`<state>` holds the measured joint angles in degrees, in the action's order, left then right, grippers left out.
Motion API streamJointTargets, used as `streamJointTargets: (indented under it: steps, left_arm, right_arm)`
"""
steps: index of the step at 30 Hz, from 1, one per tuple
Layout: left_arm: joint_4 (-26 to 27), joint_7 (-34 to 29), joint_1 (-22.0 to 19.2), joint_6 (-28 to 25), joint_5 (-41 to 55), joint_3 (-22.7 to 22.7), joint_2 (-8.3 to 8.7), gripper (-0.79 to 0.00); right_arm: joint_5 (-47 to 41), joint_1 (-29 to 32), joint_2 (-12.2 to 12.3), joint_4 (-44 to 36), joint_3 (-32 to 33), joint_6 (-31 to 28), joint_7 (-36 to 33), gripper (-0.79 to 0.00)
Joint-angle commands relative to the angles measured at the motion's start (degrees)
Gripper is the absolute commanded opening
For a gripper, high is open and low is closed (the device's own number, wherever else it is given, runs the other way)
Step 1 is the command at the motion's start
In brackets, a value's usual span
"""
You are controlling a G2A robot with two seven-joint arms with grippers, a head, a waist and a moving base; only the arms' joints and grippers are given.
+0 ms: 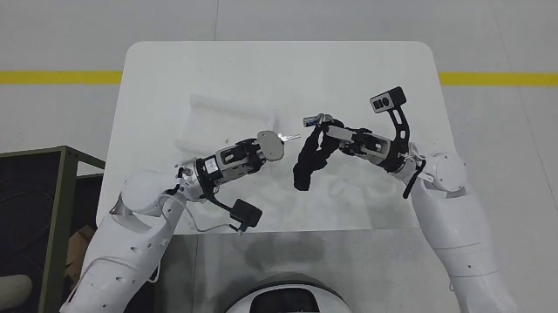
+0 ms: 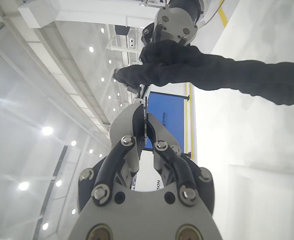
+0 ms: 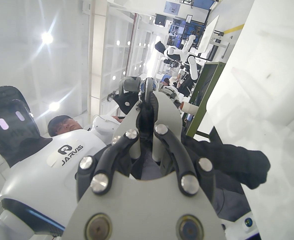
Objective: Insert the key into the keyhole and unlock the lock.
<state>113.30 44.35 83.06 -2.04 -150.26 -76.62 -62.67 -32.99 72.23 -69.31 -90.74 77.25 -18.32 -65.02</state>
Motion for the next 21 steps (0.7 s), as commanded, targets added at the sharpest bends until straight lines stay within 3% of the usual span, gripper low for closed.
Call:
streamJointTargets:
  steps: [1, 6, 21]
  left_arm:
    - [0.46, -1.62, 0.38, 2.76, -0.80, -0.48, -0.03, -0.785]
    - [1.21, -2.89, 1.07, 5.39, -4.22, -0.89, 0.12, -0.785]
    - [1.00, -3.80, 1.04, 2.96, -4.56, 0.15, 0.33, -0.785]
  right_arm:
    - [0.04, 0.04, 0.01, 0.05, -0.28, 0.03, 0.32, -0.785]
    - [0.19, -0.12, 0.02, 0.33, -1.11, -0.21, 0.91, -0.785]
    - [1.15, -0.01, 0.42, -0.26, -1.71, -1.37, 0.97, -0.785]
